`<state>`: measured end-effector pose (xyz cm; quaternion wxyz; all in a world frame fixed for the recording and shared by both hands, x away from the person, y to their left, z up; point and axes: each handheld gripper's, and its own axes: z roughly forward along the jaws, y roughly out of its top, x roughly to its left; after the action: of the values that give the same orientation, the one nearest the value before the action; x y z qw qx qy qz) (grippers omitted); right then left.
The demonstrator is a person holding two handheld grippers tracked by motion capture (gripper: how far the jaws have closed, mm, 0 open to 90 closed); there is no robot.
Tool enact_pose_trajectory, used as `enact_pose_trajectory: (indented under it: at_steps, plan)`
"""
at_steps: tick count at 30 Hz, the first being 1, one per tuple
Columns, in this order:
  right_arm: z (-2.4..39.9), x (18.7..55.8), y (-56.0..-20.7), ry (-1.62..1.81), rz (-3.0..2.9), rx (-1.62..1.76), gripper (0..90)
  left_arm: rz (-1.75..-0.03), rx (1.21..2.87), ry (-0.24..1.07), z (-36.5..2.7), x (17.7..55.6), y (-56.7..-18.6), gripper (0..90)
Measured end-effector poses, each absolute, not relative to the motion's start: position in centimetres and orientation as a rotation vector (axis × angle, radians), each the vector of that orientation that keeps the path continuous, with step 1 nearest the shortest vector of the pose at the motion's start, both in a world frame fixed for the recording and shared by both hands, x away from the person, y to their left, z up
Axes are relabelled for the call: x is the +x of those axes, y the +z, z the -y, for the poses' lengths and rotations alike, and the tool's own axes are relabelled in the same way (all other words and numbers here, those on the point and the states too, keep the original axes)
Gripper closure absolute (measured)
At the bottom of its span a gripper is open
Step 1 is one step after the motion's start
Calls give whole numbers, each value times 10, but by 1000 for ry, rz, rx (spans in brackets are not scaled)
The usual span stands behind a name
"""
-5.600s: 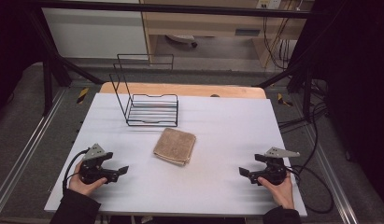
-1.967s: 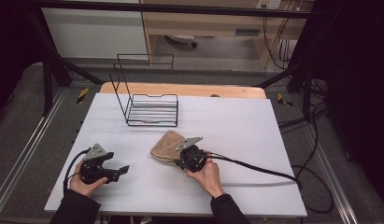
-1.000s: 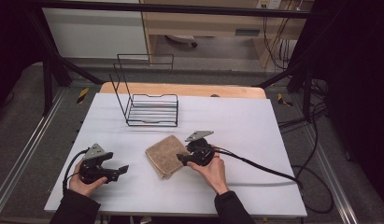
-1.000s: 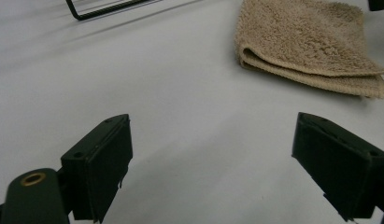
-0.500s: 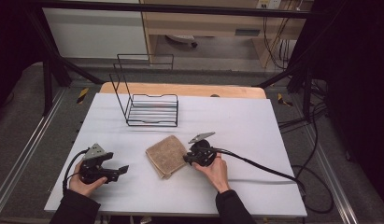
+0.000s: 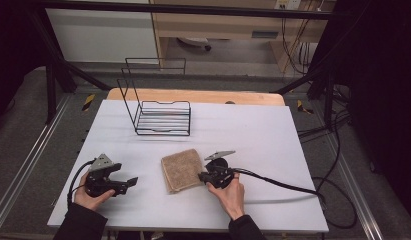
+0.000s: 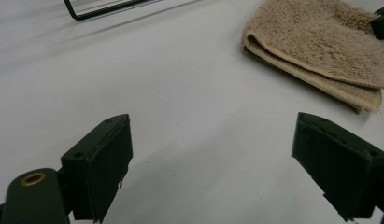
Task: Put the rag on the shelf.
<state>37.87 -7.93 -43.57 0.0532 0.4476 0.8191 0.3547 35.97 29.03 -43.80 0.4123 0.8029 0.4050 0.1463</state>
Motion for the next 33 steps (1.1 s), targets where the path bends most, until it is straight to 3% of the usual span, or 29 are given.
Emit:
enact_pose_trajectory:
  at_steps: [4, 9, 14, 15, 16, 17, 18, 21, 22, 33]
  plan:
    - [84, 375, -439, 1084, -2478, 1358, 840, -1019, 2023, 365, -290, 360, -438, 119]
    - [89, 376, -442, 1096, -2473, 1286, 756, -1028, 2014, 363, -288, 361, -438, 110]
    - [102, 375, -434, 1184, -2428, 1134, 536, -1028, 2011, 363, -284, 361, -436, 86]
    - [102, 375, -434, 1184, -2428, 1134, 536, -1027, 2011, 362, -283, 361, -436, 86]
    - [108, 376, -433, 1209, -2428, 1109, 463, -1026, 2012, 360, -282, 361, -435, 73]
    - [108, 376, -433, 1209, -2428, 1109, 463, -1025, 2014, 358, -281, 361, -435, 73]
    - [115, 378, -432, 1219, -2436, 1088, 378, -1026, 2013, 355, -280, 361, -435, 61]
    - [123, 379, -430, 1228, -2430, 1083, 317, -1023, 2022, 353, -276, 362, -434, 60]
    - [131, 380, -429, 1256, -2421, 1095, 244, -1023, 2019, 351, -274, 362, -434, 60]
    - [168, 380, -432, 1338, -2390, 1130, 98, -1003, 2011, 325, -248, 372, -425, 76]
